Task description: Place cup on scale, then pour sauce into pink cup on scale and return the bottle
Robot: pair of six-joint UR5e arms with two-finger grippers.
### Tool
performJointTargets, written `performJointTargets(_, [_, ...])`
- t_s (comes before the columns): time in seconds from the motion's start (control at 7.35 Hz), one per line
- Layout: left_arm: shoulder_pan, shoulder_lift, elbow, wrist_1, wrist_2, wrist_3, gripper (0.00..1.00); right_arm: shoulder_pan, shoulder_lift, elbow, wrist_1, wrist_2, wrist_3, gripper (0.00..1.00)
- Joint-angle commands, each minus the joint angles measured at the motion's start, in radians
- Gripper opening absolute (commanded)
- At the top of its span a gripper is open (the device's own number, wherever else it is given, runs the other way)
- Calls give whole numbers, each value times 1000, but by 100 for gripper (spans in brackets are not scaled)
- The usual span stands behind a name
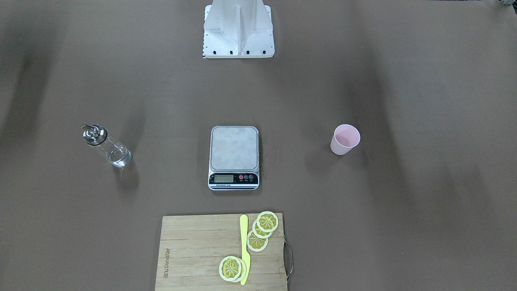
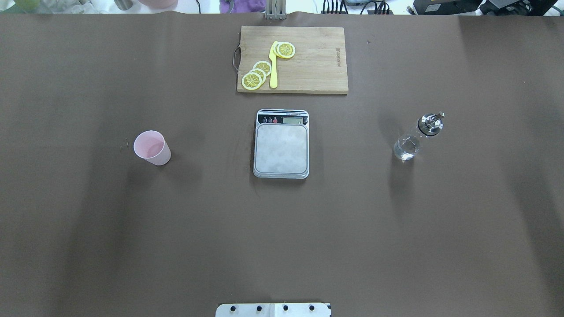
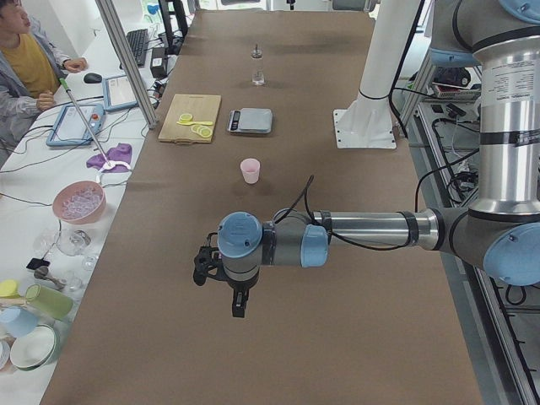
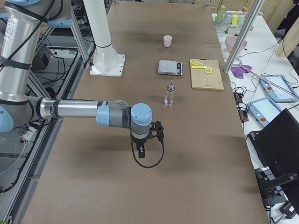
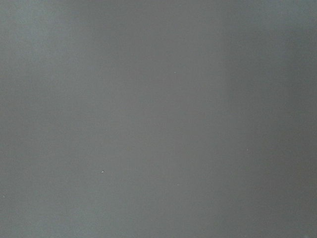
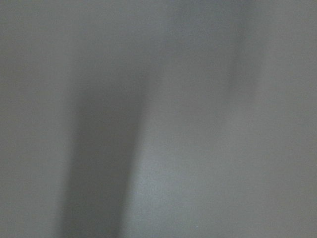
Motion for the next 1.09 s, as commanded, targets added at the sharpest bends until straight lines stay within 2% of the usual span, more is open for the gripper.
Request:
performJointTargets(0.0, [6,18,2,-51,4,-1,98,0,1,-1,0,0,0,100])
performJointTargets(0.68, [6,26,-9,-67,-4,2,98,0,13,-7,3,4,2,100])
performJointTargets(0.95, [9,27,-9,-119,-7,1,98,1,10,11,4,6,15,100])
